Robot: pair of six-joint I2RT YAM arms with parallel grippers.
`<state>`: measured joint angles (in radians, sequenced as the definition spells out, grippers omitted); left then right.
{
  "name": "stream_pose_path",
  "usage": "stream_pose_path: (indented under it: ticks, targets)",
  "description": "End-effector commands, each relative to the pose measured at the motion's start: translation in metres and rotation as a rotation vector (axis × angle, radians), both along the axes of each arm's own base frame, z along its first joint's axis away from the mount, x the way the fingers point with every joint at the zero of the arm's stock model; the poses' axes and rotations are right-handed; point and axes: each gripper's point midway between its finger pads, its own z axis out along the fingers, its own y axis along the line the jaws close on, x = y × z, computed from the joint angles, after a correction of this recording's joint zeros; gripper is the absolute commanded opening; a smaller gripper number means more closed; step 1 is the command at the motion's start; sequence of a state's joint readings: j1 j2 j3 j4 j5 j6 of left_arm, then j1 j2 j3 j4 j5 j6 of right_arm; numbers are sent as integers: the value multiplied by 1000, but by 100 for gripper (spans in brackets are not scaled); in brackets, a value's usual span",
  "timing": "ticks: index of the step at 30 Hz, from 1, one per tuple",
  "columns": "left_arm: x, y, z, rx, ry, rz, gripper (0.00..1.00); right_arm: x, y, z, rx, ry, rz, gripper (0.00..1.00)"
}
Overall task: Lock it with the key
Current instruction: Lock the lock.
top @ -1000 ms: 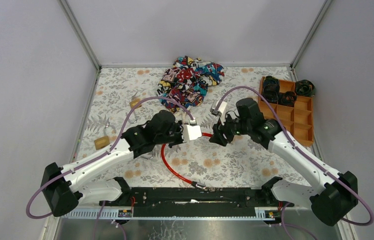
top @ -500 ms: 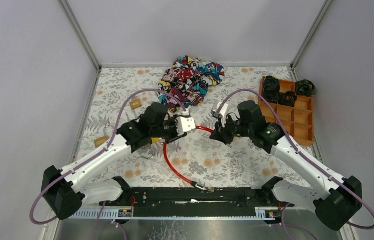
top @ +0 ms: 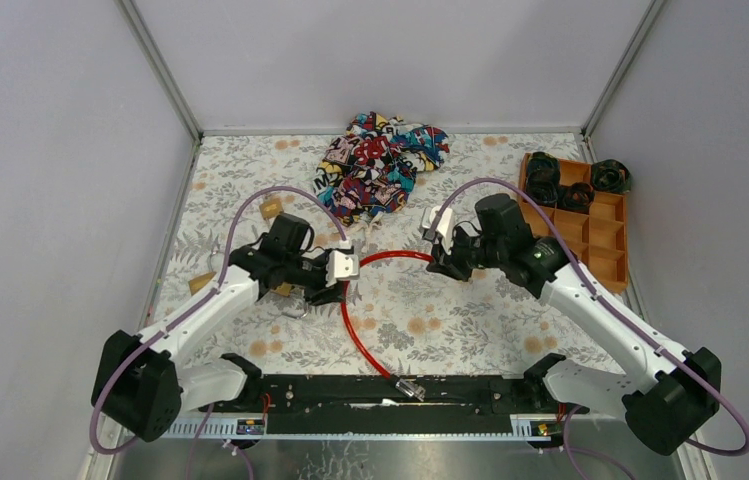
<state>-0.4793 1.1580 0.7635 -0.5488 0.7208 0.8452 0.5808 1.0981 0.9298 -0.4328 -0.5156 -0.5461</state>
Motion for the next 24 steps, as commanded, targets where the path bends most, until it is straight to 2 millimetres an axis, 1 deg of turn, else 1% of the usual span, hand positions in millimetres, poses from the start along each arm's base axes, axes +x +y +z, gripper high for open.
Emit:
stream_pose_path:
  ticks: [1, 2, 4, 7, 10, 12, 14, 17, 20, 21, 22, 24]
  targets:
    - [-1, -1, -3, -67, 5, -102, 50, 10, 3, 36, 22, -114, 60, 0]
    - [-5, 0, -5, -70, 32, -114, 50, 10, 3, 38, 25, -117, 61, 0]
    - [-17, -4, -7, -108, 92, -146, 50, 12, 5, 41, 34, -123, 63, 0]
    - [-24, -15, -2, -187, 177, -144, 51, 15, 8, 42, 38, -120, 64, 0]
    - [-15, -18, -7, -204, 184, -81, 56, 16, 9, 46, 43, -125, 68, 0]
    - [-10, -21, -10, -219, 165, -56, 56, 16, 9, 48, 48, -129, 70, 0]
    - [-5, -26, -8, -241, 173, -26, 56, 15, 10, 50, 52, -127, 75, 0]
    - [-4, -32, -3, -271, 188, -11, 52, 15, 10, 52, 57, -131, 75, 0]
    - [-5, -35, 0, -288, 187, -13, 48, 16, 11, 52, 54, -128, 77, 0]
    - [-6, -35, 0, -290, 193, -13, 46, 16, 11, 52, 52, -129, 78, 0]
    - [-7, -34, -1, -290, 197, -13, 38, 17, 11, 51, 50, -127, 79, 0]
    - [-9, -34, -2, -285, 191, -20, 17, 18, 11, 52, 48, -131, 77, 0]
